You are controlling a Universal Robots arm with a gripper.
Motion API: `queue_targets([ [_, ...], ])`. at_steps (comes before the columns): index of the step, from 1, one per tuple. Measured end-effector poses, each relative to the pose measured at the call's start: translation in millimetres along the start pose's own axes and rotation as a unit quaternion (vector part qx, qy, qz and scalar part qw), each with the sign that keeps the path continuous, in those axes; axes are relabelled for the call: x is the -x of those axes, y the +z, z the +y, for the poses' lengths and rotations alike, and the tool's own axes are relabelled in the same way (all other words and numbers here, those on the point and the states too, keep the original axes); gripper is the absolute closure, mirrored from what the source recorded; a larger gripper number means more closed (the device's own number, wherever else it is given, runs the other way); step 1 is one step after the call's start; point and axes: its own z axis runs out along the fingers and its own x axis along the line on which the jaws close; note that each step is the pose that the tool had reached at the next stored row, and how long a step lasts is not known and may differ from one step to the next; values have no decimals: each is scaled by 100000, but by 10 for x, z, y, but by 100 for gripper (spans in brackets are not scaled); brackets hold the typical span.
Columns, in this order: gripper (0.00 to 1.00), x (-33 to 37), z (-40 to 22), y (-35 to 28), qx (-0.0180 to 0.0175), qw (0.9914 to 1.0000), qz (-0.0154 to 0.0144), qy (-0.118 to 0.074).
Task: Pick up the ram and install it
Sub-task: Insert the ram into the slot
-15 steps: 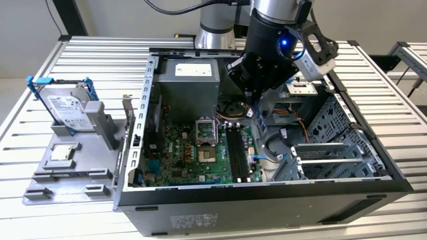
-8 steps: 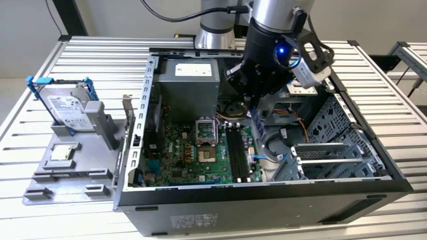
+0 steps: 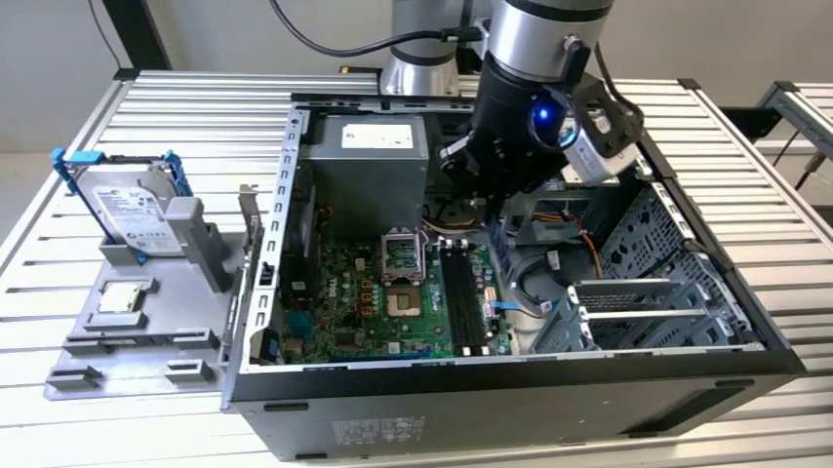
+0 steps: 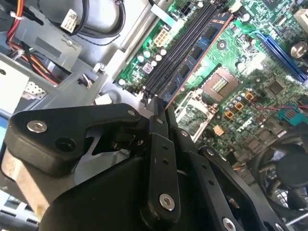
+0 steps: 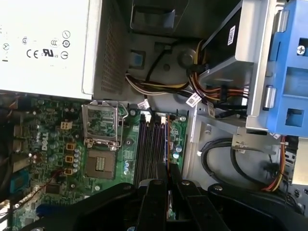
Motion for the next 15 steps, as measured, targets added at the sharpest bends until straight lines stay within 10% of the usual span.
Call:
queue_targets([
  [15, 100, -11, -5, 275, -38, 99987, -218, 1583],
])
